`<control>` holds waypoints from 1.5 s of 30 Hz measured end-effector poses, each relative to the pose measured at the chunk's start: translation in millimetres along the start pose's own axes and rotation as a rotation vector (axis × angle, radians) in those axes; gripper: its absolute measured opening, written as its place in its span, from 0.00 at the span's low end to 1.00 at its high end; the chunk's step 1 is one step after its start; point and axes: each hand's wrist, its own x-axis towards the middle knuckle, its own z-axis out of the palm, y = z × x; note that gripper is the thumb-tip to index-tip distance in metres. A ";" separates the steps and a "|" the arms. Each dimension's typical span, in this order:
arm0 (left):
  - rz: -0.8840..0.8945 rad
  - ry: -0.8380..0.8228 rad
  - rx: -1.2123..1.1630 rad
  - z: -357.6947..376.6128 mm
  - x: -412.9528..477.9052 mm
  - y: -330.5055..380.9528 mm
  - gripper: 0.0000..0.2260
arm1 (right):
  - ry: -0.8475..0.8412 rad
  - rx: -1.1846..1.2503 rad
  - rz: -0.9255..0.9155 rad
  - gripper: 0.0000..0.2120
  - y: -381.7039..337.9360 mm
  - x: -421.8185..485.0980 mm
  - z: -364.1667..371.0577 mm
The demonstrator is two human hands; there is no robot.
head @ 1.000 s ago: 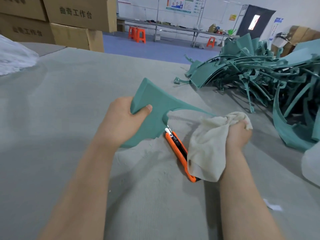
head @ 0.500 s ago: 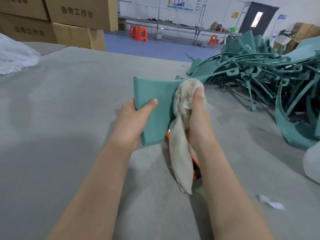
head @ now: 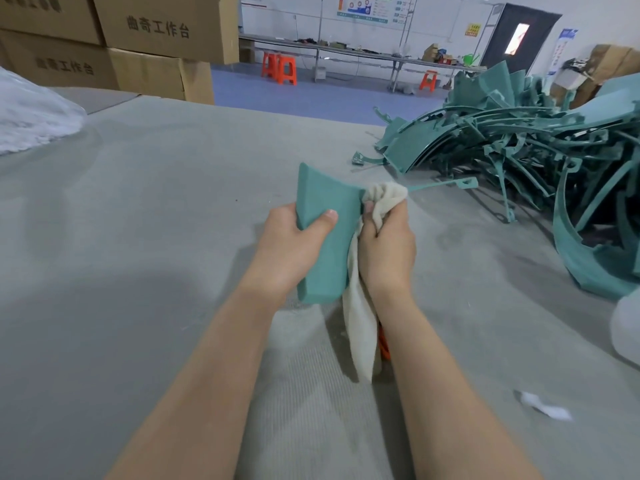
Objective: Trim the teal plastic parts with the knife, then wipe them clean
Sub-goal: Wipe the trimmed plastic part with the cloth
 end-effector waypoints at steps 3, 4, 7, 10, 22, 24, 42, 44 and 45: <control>0.084 -0.036 0.152 8.7 -3.2 -0.3 0.08 | 0.075 0.004 0.100 0.10 2.1 2.5 -0.4; 0.109 -0.041 0.180 10.8 -3.9 -0.9 0.09 | 0.076 0.049 0.116 0.09 2.8 3.0 -0.9; 0.131 -0.011 0.190 12.1 -5.1 -1.7 0.09 | -0.031 0.290 0.111 0.07 4.0 4.3 -2.5; 0.072 0.024 0.106 8.0 -3.7 -0.9 0.07 | -0.140 0.403 0.067 0.15 5.2 4.6 -3.0; 0.052 -0.432 0.010 12.7 -13.5 3.6 0.28 | 0.057 0.449 0.232 0.09 15.0 14.6 -16.3; 0.058 -0.365 0.018 10.9 -9.2 1.3 0.25 | 0.024 0.482 0.267 0.11 13.1 14.5 -17.2; -0.494 -0.325 -0.240 -31.1 6.1 -10.7 0.03 | -0.030 0.326 -0.042 0.07 -0.6 8.5 -24.1; -0.456 -0.188 -0.348 -32.9 11.2 -11.0 0.05 | 0.150 0.493 0.173 0.10 1.7 16.3 -34.7; -0.429 -0.114 -0.418 -33.0 14.3 -10.9 0.06 | 0.209 0.567 0.284 0.13 2.8 19.6 -40.5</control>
